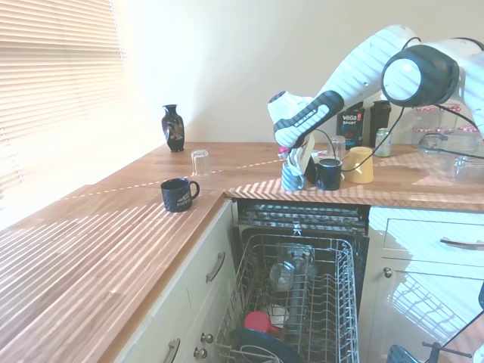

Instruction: Take a mug cup out of the rack

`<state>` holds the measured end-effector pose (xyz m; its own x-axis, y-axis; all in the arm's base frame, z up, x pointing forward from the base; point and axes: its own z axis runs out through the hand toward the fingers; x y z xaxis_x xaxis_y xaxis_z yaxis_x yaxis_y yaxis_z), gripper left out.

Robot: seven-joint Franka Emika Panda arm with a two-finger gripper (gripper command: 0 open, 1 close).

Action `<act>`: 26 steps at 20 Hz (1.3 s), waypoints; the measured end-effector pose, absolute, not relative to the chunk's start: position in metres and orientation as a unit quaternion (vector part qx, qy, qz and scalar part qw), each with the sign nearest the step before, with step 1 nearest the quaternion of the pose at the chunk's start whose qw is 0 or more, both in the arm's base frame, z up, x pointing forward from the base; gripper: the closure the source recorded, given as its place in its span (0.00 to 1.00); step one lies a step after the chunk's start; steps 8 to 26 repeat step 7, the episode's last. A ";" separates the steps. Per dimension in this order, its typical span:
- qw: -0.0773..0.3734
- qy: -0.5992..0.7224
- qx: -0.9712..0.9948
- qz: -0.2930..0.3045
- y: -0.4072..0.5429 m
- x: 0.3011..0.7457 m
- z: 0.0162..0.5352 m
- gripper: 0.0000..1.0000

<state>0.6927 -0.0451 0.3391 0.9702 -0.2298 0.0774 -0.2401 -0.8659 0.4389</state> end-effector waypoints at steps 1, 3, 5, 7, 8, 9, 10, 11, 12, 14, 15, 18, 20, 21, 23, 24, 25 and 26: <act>0.229 -0.123 0.966 0.014 -0.047 0.693 0.341 0.00; 0.228 -0.127 0.965 0.022 -0.050 0.692 0.353 0.00; 0.225 -0.132 0.965 0.036 -0.052 0.688 0.377 0.00; 0.219 -0.137 0.965 0.048 -0.053 0.677 0.407 0.00; 0.219 -0.137 0.965 0.048 -0.053 0.677 0.407 0.00; 0.219 -0.137 0.965 0.048 -0.053 0.677 0.407 0.00; 0.219 -0.137 0.965 0.048 -0.053 0.677 0.407 0.00; 0.219 -0.137 0.965 0.048 -0.053 0.677 0.407 0.00; 0.219 -0.137 0.965 0.048 -0.053 0.677 0.407 0.00; 0.219 -0.137 0.965 0.048 -0.053 0.677 0.407 0.00; 0.219 -0.137 0.965 0.048 -0.053 0.677 0.407 0.00; 0.219 -0.137 0.965 0.048 -0.053 0.677 0.407 0.00; 0.219 -0.137 0.965 0.048 -0.053 0.677 0.407 0.00; 0.219 -0.137 0.965 0.048 -0.053 0.677 0.407 0.00; 0.219 -0.137 0.965 0.048 -0.053 0.677 0.407 0.00; 0.219 -0.137 0.965 0.048 -0.053 0.677 0.407 0.00; 0.219 -0.137 0.965 0.048 -0.053 0.677 0.407 0.00; 0.219 -0.137 0.965 0.048 -0.053 0.677 0.407 0.00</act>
